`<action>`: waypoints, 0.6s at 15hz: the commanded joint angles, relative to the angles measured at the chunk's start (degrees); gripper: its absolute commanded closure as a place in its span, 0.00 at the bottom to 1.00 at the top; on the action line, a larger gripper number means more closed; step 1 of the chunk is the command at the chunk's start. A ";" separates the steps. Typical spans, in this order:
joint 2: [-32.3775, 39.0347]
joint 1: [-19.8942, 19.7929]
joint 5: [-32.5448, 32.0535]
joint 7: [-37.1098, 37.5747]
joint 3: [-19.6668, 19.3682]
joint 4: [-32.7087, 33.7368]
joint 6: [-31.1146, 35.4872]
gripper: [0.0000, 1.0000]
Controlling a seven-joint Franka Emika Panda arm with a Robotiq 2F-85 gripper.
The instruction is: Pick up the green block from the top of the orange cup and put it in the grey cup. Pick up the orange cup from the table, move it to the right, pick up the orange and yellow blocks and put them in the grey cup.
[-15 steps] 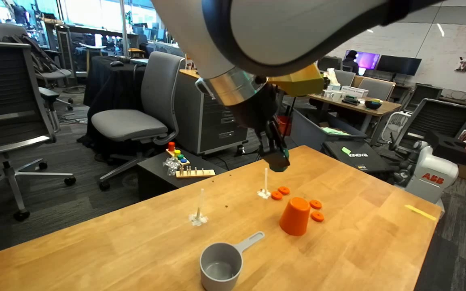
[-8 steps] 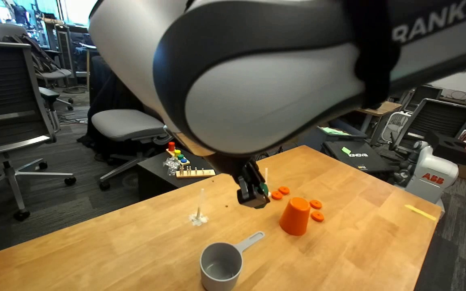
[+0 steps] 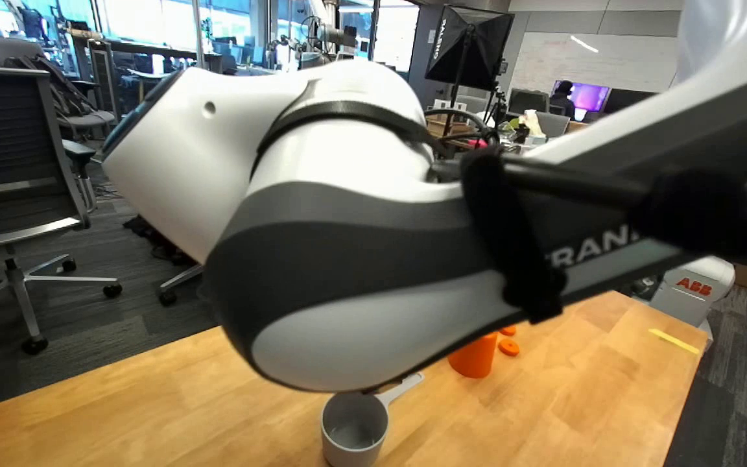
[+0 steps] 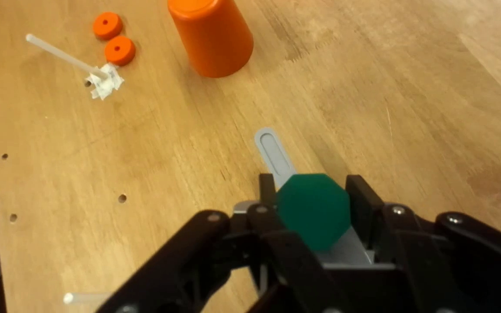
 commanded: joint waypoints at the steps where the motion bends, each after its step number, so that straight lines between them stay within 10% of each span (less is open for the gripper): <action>1: 5.87 1.46 0.19 -4.44 0.40 8.92 -2.07 0.81; 5: 9.17 2.74 0.23 -6.80 0.27 13.30 -2.70 0.81; 6: 9.75 3.02 0.31 -7.38 0.26 14.18 -3.10 0.31; 9: 10.90 3.60 0.33 -8.40 0.11 16.19 -3.98 0.15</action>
